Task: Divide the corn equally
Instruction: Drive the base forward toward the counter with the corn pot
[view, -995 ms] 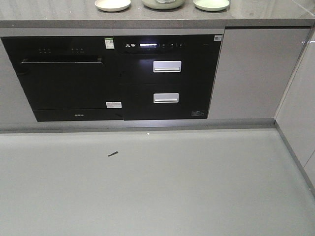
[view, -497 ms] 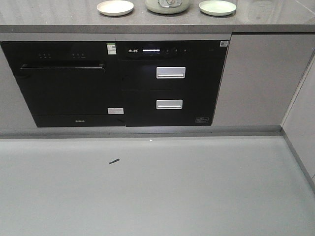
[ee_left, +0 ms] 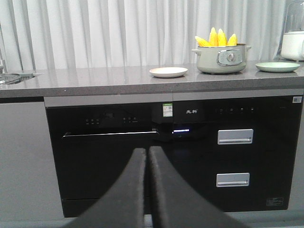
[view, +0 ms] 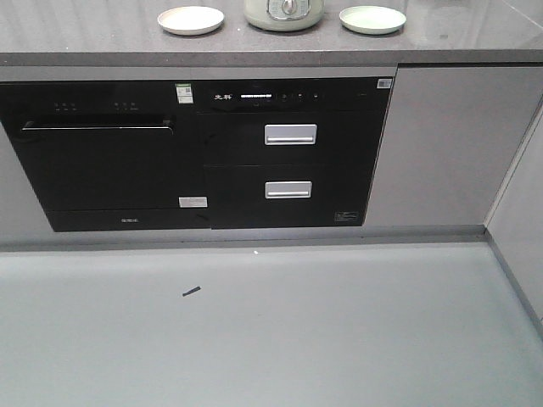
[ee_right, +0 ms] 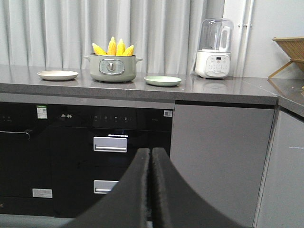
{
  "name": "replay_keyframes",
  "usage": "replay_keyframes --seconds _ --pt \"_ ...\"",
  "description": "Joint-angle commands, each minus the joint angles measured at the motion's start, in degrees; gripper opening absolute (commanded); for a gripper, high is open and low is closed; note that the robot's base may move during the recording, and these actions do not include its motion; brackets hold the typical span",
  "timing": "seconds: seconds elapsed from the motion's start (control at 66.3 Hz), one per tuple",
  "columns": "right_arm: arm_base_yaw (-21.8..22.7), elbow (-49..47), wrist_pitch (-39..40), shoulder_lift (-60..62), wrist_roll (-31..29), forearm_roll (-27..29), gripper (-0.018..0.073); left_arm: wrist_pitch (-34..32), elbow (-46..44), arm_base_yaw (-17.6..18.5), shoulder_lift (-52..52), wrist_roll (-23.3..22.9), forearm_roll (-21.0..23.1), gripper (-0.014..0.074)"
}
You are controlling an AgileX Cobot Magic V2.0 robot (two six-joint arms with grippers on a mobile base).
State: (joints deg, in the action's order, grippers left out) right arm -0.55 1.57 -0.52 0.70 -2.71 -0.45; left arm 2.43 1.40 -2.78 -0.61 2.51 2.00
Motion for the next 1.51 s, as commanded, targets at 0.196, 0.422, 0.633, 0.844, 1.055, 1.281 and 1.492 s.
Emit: replay_keyframes --seconds 0.196,0.422,0.633,0.844,1.055,1.281,1.492 --pt "0.3 0.45 4.41 0.48 0.0 -0.44 -0.0006 -4.22 -0.95 -0.04 -0.95 -0.32 0.48 -0.0006" --pt "0.3 0.45 4.41 0.48 0.0 -0.44 -0.0006 -4.22 -0.95 -0.04 -0.95 -0.32 0.48 -0.0006" --pt "0.3 0.45 4.41 0.48 0.0 -0.44 -0.0006 -4.22 -0.95 -0.04 -0.95 -0.32 0.48 -0.0006" --pt "0.3 0.45 4.41 0.48 0.0 -0.44 -0.0006 -4.22 -0.95 -0.04 -0.95 -0.32 0.48 -0.0006" --pt "0.3 0.45 4.41 0.48 0.0 -0.44 -0.0006 -4.22 -0.95 -0.04 -0.95 -0.32 0.48 -0.0006" --pt "0.3 0.45 4.41 0.48 0.0 -0.44 -0.0006 -4.22 -0.95 -0.04 -0.95 -0.32 0.48 -0.0006" --pt "0.3 0.45 4.41 0.48 0.0 -0.44 -0.0006 -4.22 -0.95 -0.04 -0.95 -0.32 0.48 -0.0006"
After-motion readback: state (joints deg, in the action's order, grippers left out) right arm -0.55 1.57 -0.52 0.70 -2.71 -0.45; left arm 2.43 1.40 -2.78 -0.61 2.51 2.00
